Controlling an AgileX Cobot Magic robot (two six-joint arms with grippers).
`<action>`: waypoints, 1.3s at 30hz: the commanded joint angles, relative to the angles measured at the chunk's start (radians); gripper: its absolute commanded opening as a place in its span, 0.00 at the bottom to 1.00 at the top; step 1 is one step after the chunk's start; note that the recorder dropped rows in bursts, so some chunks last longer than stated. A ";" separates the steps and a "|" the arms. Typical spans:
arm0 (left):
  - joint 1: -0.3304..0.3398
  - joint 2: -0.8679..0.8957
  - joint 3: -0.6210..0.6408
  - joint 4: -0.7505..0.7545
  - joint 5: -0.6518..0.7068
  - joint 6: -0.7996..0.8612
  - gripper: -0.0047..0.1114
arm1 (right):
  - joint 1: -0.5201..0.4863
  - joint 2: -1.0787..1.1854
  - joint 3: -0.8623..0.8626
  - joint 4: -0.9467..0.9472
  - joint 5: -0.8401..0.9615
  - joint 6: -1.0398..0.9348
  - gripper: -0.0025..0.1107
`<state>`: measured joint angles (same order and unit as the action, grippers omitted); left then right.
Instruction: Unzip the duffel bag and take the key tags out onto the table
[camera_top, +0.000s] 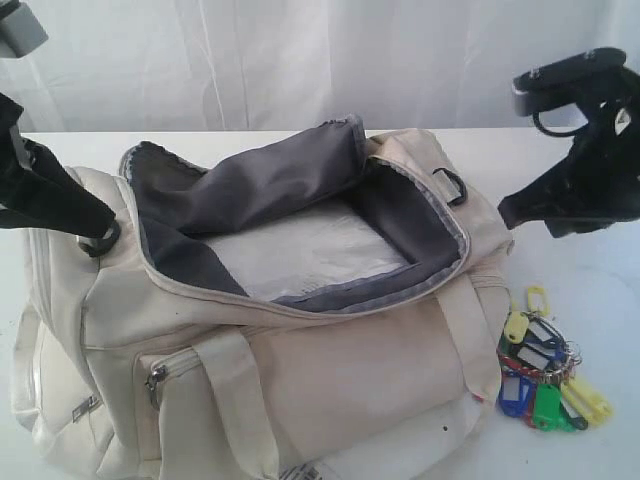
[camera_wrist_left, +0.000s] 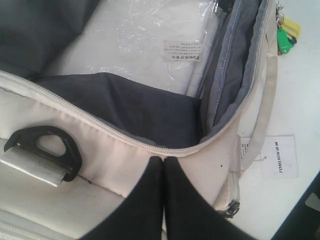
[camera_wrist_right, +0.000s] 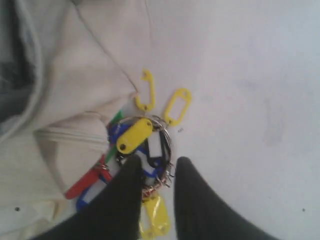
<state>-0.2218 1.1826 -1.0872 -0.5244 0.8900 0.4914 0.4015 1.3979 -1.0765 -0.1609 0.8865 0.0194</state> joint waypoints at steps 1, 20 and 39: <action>-0.001 -0.011 -0.003 -0.014 0.021 0.001 0.04 | -0.001 -0.151 0.078 0.173 -0.121 -0.163 0.02; -0.001 -0.009 -0.003 -0.021 -0.084 0.088 0.04 | -0.001 -0.687 0.312 0.414 -0.178 -0.323 0.02; -0.001 -0.018 -0.003 -0.018 -0.121 0.088 0.04 | -0.001 -0.710 0.310 0.414 -0.178 -0.323 0.02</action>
<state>-0.2218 1.1826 -1.0872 -0.5248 0.7606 0.5782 0.4015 0.6944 -0.7657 0.2516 0.7103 -0.3066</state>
